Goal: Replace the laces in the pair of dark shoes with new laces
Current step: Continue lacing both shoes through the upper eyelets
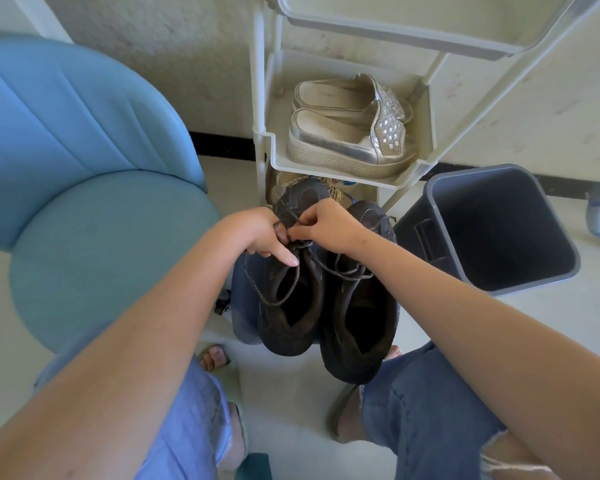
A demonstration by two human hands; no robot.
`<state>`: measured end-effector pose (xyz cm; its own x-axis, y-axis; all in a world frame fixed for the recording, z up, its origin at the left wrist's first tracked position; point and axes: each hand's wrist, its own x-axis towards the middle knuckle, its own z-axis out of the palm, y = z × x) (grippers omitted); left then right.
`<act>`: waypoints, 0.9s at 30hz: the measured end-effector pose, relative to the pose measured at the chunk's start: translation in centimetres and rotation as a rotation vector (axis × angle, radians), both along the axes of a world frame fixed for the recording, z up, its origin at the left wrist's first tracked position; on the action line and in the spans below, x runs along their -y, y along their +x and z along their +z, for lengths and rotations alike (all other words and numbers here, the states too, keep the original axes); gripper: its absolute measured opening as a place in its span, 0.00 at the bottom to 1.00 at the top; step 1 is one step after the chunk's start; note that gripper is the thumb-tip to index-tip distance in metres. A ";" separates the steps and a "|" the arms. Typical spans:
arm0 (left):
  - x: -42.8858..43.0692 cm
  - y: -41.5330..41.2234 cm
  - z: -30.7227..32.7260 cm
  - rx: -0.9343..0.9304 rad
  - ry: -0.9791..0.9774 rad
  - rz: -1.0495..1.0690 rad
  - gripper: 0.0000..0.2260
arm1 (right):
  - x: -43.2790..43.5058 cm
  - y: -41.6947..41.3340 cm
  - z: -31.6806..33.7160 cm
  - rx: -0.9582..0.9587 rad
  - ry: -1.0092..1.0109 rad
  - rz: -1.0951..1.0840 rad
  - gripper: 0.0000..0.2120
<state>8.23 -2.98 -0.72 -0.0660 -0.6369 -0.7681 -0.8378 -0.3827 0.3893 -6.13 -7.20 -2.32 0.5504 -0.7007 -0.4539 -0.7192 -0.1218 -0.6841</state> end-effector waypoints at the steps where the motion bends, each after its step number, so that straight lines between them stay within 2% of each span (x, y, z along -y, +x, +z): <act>1: 0.0 -0.1 -0.1 0.010 0.001 -0.009 0.18 | -0.2 0.2 -0.2 0.000 -0.030 -0.017 0.18; 5: 0.1 -0.2 -0.1 0.007 0.020 -0.002 0.18 | 0.4 0.2 0.2 -0.064 -0.100 0.013 0.16; 8: 0.0 0.1 0.2 0.017 0.047 0.015 0.28 | 1.3 -0.6 1.3 -0.096 -0.068 0.057 0.18; 11: 0.1 -0.1 0.5 0.044 0.056 0.021 0.29 | 1.4 -0.9 1.8 -0.163 0.002 0.163 0.12; 13: 0.1 -0.1 0.6 0.085 0.047 0.021 0.28 | 1.0 -0.6 1.5 -0.144 0.015 0.172 0.08; 19: 0.2 -0.3 -0.1 0.092 0.029 0.013 0.25 | 0.8 -0.2 0.7 0.011 0.030 -0.017 0.06; 22: 0.3 -0.5 0.1 0.117 0.032 -0.010 0.23 | 0.7 0.0 0.6 0.020 0.034 -0.008 0.08; 25: 0.3 -0.3 0.1 0.066 0.049 -0.012 0.27 | 1.4 -0.6 0.8 0.016 0.026 -0.048 0.13; 27: 0.2 0.0 0.0 0.023 0.046 0.007 0.29 | 2.3 -1.4 0.8 0.053 -0.015 -0.137 0.12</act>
<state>8.24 -3.20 -0.70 -0.0437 -0.6009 -0.7981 -0.8432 -0.4062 0.3521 -7.54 -9.51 -1.48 0.4721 -0.7774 -0.4156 -0.6924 -0.0353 -0.7206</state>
